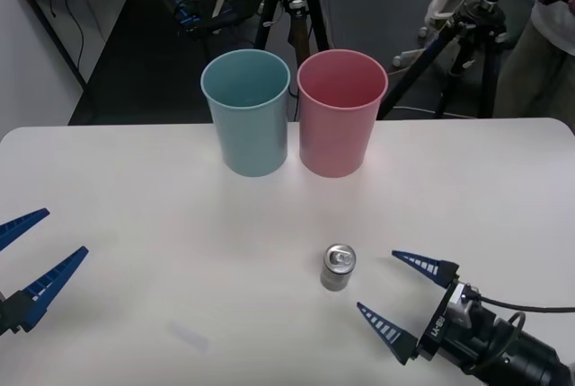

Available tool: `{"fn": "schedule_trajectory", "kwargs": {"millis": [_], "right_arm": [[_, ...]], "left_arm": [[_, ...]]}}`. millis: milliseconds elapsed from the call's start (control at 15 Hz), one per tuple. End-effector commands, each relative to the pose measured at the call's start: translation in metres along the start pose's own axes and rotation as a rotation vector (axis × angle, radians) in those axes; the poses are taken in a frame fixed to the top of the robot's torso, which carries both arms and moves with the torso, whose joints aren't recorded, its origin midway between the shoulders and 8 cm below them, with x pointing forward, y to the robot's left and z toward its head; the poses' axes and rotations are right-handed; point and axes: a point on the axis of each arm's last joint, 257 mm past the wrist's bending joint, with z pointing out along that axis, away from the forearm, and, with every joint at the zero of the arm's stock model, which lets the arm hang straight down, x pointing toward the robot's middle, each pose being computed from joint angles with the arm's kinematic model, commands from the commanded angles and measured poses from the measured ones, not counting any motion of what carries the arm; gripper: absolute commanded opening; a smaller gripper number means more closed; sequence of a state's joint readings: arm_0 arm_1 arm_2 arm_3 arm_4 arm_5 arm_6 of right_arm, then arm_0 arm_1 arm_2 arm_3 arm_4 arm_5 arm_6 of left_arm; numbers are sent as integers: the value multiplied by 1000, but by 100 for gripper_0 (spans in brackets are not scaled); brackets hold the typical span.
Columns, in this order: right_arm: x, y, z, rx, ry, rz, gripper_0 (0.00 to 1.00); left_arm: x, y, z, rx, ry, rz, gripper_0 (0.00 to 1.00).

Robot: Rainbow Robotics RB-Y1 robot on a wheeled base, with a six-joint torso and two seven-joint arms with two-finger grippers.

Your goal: Grasp the object on the table and drop it into the matching bin: aluminum can to the light blue bin, PET bottle to the pink bin.

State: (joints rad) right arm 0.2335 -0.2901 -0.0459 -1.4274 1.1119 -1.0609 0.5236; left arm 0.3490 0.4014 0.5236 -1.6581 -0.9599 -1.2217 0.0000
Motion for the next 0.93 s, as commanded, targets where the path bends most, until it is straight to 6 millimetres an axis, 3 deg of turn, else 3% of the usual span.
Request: {"fn": "schedule_trajectory", "kwargs": {"millis": [67, 600, 933], "right_arm": [[2, 8, 22, -8, 9, 0, 100], [-3, 1, 70, 38, 26, -8, 100], [-5, 8, 94, 37, 37, -6, 100]], "left_arm": [[0, 0, 0, 0, 0, 0, 100], [0, 0, 0, 0, 0, 0, 100], [0, 0, 0, 0, 0, 0, 100]]}}
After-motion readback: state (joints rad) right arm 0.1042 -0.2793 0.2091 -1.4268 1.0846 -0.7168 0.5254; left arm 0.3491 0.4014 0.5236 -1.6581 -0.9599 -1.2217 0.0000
